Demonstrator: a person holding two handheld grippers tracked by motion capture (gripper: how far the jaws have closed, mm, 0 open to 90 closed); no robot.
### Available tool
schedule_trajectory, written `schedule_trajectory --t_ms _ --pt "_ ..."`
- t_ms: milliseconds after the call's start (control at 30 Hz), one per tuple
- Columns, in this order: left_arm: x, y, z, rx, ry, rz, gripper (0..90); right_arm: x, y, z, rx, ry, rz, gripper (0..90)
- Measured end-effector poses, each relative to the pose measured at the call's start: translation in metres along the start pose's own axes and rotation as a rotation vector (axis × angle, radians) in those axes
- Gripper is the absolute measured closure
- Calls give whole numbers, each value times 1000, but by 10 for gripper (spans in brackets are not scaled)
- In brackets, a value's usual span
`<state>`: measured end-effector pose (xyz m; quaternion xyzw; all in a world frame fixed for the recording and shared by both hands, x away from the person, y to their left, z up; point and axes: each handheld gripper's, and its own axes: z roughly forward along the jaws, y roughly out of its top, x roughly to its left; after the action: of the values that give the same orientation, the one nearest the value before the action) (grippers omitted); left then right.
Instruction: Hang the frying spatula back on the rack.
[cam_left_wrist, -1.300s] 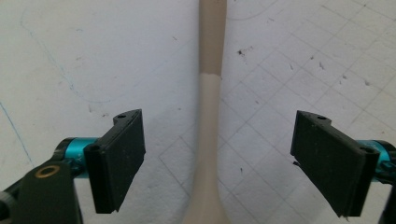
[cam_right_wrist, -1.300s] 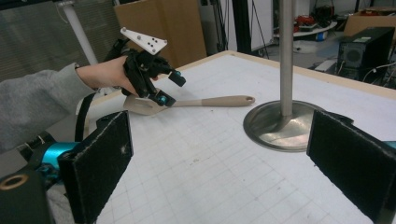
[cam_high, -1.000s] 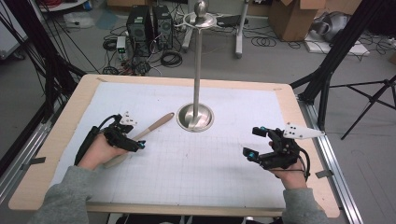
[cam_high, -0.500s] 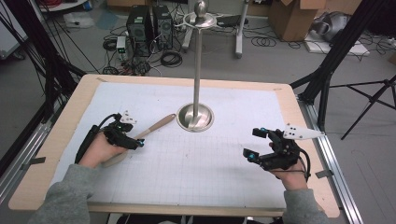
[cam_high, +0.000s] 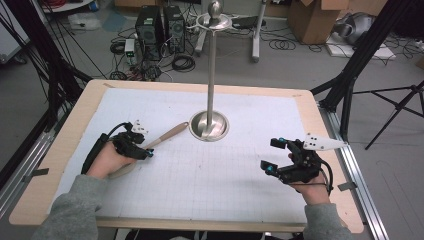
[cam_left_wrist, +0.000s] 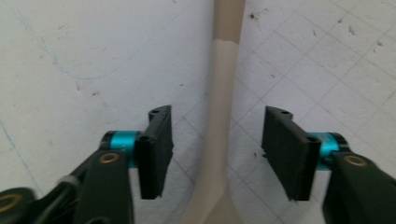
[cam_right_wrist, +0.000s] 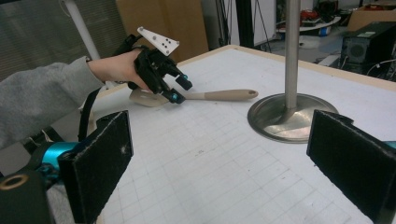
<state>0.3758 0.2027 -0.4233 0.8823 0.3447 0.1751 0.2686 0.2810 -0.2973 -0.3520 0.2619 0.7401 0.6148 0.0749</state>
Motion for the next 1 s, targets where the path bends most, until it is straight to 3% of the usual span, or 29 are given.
schedule_trajectory --t_ms 267,533,1000 --pt "-2 3 1 29 -3 27 516 1 -1 -1 0 3 5 60" --pt "1 2 0 39 -47 -2 617 1 -1 -1 2 6 4 60" --pt "6 2 -1 57 -59 22 684 1 -2 -3 2 2 11 60"
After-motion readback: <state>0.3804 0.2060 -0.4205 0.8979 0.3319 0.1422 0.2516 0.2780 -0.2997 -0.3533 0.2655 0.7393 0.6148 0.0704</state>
